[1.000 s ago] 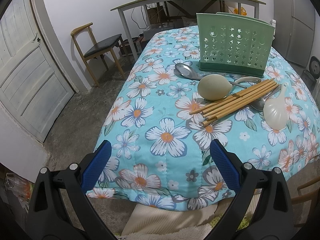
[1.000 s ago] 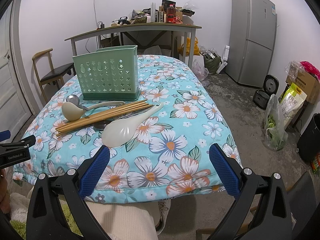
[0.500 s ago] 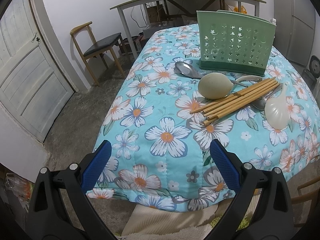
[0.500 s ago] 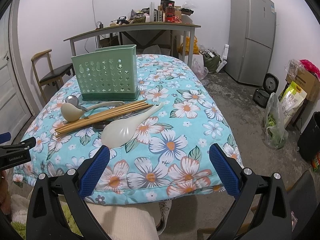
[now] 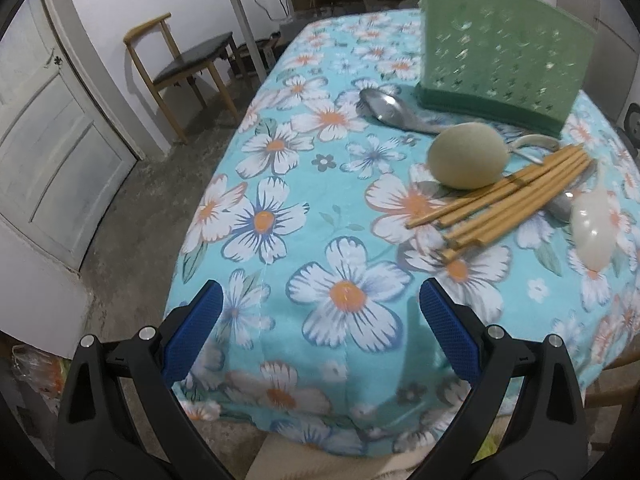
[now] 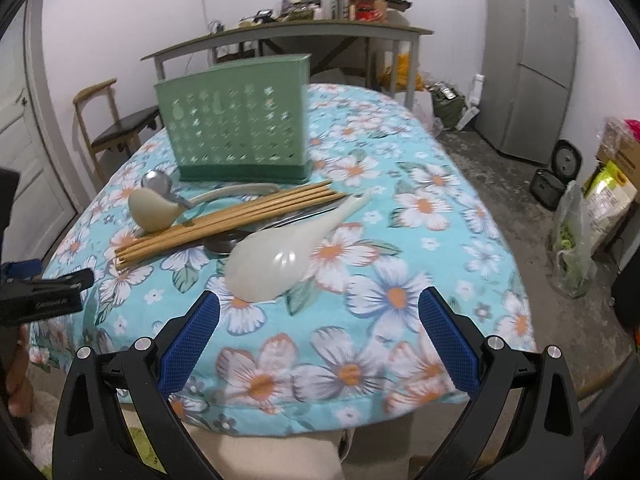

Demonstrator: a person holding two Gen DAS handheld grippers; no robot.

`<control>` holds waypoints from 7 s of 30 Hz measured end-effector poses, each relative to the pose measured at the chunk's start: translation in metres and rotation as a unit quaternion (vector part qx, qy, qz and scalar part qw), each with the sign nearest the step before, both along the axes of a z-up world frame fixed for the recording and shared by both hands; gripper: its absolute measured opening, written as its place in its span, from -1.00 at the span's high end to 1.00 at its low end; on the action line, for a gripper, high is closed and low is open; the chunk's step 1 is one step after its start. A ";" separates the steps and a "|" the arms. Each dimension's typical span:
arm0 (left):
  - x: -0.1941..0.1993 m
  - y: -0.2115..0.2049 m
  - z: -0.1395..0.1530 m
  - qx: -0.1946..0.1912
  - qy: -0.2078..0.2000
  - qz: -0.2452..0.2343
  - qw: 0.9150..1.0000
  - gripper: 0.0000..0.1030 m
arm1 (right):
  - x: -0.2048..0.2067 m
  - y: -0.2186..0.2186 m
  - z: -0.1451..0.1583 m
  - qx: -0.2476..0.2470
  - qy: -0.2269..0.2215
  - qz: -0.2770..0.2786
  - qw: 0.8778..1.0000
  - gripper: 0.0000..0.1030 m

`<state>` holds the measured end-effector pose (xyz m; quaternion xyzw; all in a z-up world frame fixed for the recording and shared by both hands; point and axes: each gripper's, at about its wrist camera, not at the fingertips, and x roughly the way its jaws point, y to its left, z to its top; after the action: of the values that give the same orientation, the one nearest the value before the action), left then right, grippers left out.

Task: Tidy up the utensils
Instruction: 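Move the left tool toward the silver spoon beside the green holder, then close the left gripper on the silver spoon's bowl, then lift the silver spoon with the left gripper while the right gripper grasps the cream ladle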

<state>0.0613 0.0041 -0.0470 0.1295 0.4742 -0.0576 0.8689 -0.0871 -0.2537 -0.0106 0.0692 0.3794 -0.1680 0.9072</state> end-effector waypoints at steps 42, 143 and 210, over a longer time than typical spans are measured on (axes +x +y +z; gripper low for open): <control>0.052 0.013 -0.025 -0.054 0.063 -0.011 0.996 -0.87 | 0.062 0.013 -0.054 0.018 0.053 0.041 0.998 -0.88; 0.185 0.017 0.002 -0.374 0.087 -0.148 0.911 0.94 | 0.056 0.022 -0.001 -0.015 0.008 0.124 0.992 -0.72; 0.157 0.125 0.075 -0.398 -0.084 -0.084 0.910 0.95 | 0.177 0.138 -0.048 -0.205 0.065 0.264 0.940 0.58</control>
<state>0.2188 0.1287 0.0275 -0.1834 0.3244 -0.3036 0.8769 0.0895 -0.1158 -0.0589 -0.2317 0.3993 -0.0003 0.8871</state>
